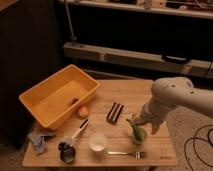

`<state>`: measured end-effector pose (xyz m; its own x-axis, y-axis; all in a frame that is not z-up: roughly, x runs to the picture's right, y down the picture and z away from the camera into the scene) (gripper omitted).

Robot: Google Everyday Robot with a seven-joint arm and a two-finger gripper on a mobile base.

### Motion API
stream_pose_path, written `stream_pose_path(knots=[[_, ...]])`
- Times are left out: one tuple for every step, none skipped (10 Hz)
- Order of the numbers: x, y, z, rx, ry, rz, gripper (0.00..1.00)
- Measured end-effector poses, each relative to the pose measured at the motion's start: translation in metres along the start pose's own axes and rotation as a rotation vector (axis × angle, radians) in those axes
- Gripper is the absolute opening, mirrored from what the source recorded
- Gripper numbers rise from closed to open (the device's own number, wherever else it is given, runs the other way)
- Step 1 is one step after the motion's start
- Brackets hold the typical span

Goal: Place fork in paper cup

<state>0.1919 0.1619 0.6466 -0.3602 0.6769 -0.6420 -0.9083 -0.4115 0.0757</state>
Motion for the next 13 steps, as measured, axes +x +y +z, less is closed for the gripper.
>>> stream_pose_path(knots=[[-0.003,-0.015,-0.006,-0.03,0.0,-0.036,0.65],[-0.006,-0.029,-0.013,-0.056,-0.006,-0.064,0.65],[-0.009,-0.045,-0.021,-0.094,-0.017,-0.112,0.65],[-0.01,-0.052,-0.025,-0.111,-0.024,-0.136,0.65],[-0.011,-0.06,-0.029,-0.127,-0.033,-0.155,0.65],[-0.012,-0.066,-0.031,-0.132,-0.037,-0.161,0.65],[-0.011,-0.065,-0.029,-0.13,-0.03,-0.164,0.65],[-0.01,-0.064,-0.024,-0.129,-0.016,-0.177,0.65],[-0.009,-0.066,-0.012,-0.135,0.006,-0.204,0.65],[-0.005,-0.074,0.002,-0.146,0.029,-0.224,0.65],[0.0,-0.08,0.018,-0.167,0.055,-0.257,0.65],[0.005,-0.081,0.028,-0.194,0.07,-0.287,0.65],[0.019,-0.088,0.038,-0.254,0.1,-0.328,0.65]])
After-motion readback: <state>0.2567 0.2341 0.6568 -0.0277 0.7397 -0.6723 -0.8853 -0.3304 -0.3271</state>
